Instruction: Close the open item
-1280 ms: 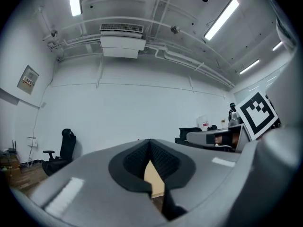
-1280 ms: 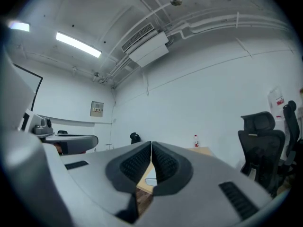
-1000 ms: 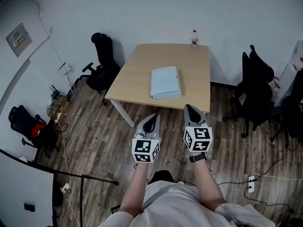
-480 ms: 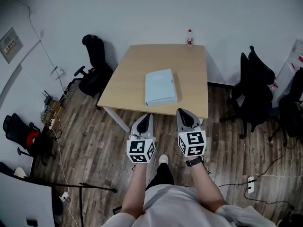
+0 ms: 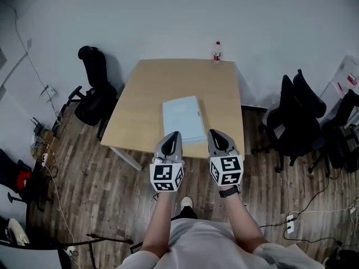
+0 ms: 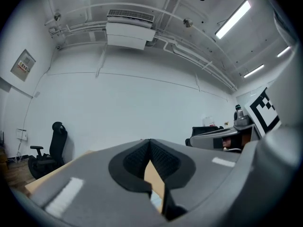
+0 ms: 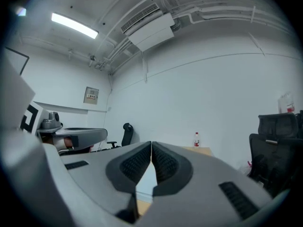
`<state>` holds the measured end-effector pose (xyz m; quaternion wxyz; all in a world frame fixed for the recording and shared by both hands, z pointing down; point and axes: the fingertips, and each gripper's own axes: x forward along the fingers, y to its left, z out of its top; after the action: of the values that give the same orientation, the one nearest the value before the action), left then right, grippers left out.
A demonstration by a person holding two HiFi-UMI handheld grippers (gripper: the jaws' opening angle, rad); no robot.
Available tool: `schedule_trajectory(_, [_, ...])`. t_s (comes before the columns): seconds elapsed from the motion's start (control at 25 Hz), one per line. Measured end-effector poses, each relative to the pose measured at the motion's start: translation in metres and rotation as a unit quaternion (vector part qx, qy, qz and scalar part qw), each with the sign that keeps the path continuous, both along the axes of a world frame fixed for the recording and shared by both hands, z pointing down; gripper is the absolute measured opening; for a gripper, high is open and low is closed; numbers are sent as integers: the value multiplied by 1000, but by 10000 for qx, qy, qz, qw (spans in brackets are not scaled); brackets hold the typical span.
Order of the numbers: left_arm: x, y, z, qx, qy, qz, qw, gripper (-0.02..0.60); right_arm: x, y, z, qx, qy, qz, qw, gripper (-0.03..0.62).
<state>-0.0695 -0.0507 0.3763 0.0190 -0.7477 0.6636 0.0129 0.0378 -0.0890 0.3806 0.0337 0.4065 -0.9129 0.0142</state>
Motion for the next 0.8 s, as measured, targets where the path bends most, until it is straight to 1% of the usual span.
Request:
schedule_trajectory(0.08, [-14, -18, 2, 29, 0, 75, 10000, 9, -14, -18, 4, -54, 50, 61, 10000, 12])
schedule_trajectory(0.24, [-44, -53, 2, 176, 177, 183, 9995, 9, -45, -46, 4, -3, 115, 80, 9999, 12])
schedule_trajectory(0.4, [-60, -83, 3, 268, 162, 380, 9988, 9, -64, -76, 11, -37, 152, 179, 9997, 12])
schedule_trajectory(0.52, [-73, -92, 7, 299, 194, 527, 9980, 9, -76, -89, 22, -148, 161, 266, 9994, 12])
schedule_trajectory(0.64, [-86, -102, 15, 293, 327, 572, 9974, 9, -86, -95, 33, -245, 295, 246, 9990, 12])
schedule_trajectory(0.8, [-90, -114, 35, 114, 381, 683, 9969, 9, -89, -100, 53, -465, 491, 245, 9974, 12])
